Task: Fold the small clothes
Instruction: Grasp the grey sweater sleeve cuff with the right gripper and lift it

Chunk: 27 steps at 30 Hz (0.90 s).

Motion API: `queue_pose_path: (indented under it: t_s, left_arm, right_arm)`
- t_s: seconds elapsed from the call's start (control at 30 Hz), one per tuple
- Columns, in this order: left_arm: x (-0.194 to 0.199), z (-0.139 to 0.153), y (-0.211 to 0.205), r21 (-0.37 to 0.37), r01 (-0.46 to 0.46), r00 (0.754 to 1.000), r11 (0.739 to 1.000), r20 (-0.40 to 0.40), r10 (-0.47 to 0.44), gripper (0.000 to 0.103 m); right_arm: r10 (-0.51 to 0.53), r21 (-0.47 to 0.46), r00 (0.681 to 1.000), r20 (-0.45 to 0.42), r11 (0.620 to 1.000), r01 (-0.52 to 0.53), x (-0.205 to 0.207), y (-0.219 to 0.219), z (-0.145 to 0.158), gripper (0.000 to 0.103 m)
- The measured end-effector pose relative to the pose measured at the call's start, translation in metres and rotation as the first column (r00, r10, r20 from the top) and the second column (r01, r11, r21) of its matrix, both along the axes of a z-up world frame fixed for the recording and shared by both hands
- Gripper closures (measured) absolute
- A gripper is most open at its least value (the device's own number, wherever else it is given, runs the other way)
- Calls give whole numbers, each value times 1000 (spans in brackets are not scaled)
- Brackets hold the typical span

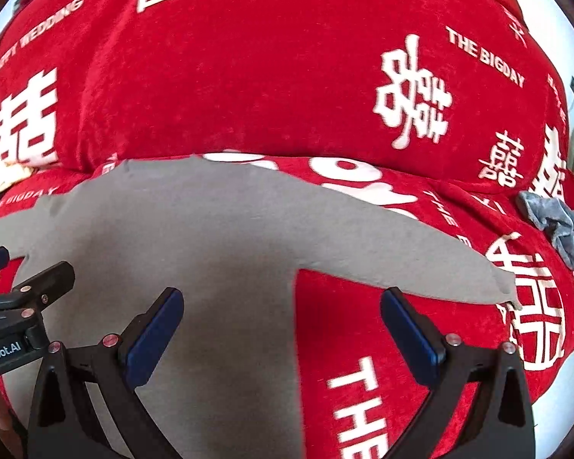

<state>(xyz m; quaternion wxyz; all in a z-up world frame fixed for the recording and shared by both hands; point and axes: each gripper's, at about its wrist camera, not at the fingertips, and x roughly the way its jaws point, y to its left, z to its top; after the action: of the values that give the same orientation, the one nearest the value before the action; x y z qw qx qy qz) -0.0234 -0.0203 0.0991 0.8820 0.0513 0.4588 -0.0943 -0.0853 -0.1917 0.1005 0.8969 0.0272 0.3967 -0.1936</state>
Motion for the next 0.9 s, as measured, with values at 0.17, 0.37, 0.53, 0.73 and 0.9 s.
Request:
queue_pose_path:
  t_s: [0.17, 0.37, 0.53, 0.73, 0.9]
  left_arm:
    - [11, -5, -45, 5, 24, 1000, 1000, 6, -24, 0]
    - [21, -19, -104, 43, 109, 994, 993, -27, -108, 0]
    - [28, -29, -150, 61, 184, 982, 981, -59, -181, 0]
    - [39, -40, -192, 88, 229, 972, 970, -73, -223, 0]
    - [57, -56, -202, 86, 204, 974, 975, -115, -194, 0]
  right_arm:
    - [-72, 23, 997, 7, 997, 71, -6, -44, -3, 1]
    - [-213, 80, 977, -6, 974, 213, -14, -117, -8, 1]
    - [-321, 125, 947, -25, 939, 322, -32, -173, -25, 1]
    - [-496, 263, 867, -47, 831, 490, -76, -241, -69, 1]
    - [-578, 473, 816, 7, 721, 507, -84, -285, -92, 10]
